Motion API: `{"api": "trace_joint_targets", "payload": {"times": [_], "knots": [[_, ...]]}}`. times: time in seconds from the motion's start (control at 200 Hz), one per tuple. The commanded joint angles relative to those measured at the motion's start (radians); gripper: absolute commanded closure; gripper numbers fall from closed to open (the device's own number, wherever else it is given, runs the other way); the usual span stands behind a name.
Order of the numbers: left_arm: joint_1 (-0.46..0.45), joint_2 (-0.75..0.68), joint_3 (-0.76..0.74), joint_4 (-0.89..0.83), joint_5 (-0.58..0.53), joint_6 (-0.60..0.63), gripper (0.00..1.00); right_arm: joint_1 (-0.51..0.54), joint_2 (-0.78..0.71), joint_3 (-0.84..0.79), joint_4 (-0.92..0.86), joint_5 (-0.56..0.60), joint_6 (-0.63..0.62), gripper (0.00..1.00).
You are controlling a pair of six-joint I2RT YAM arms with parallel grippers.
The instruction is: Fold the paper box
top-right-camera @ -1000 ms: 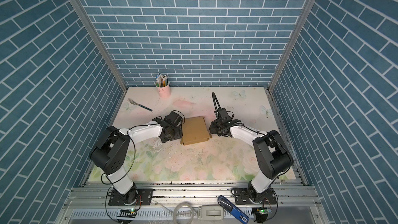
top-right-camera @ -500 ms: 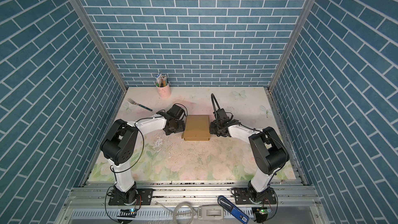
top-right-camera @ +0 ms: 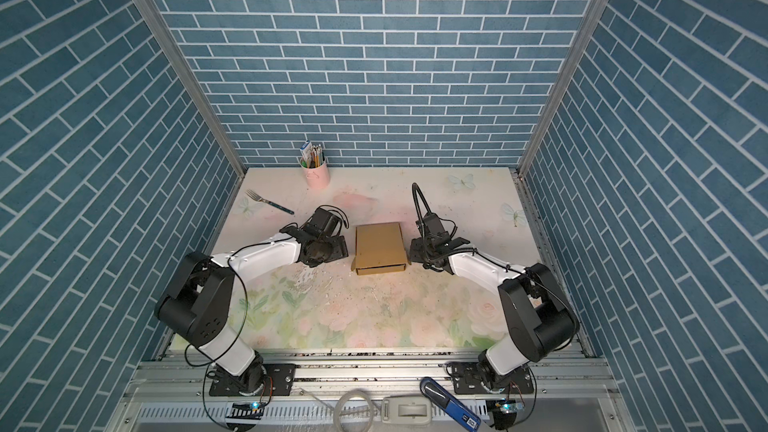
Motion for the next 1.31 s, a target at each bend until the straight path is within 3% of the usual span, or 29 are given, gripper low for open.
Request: {"api": "trace_joint_targets", "payload": {"times": [0.0,0.26,0.62,0.98,1.3], "knots": [[0.006,-0.040,-0.032,0.022,0.003,-0.013,0.21,0.003,-0.056,-0.025,-0.048,0.051,0.002,0.55],[0.000,-0.166,-0.095,0.060,0.042,-0.050,0.22,0.003,-0.206,-0.051,-0.130,0.072,-0.023,0.56],[-0.085,-0.334,-0.145,0.085,0.042,-0.121,0.22,0.007,-0.314,-0.005,-0.166,-0.130,0.004,0.60],[-0.205,-0.258,-0.091,0.076,-0.027,-0.125,0.22,0.025,-0.302,0.002,-0.198,-0.134,-0.036,0.60],[-0.218,-0.210,-0.088,0.082,-0.051,-0.125,0.22,0.040,-0.240,0.029,-0.173,-0.139,-0.058,0.60]]}}
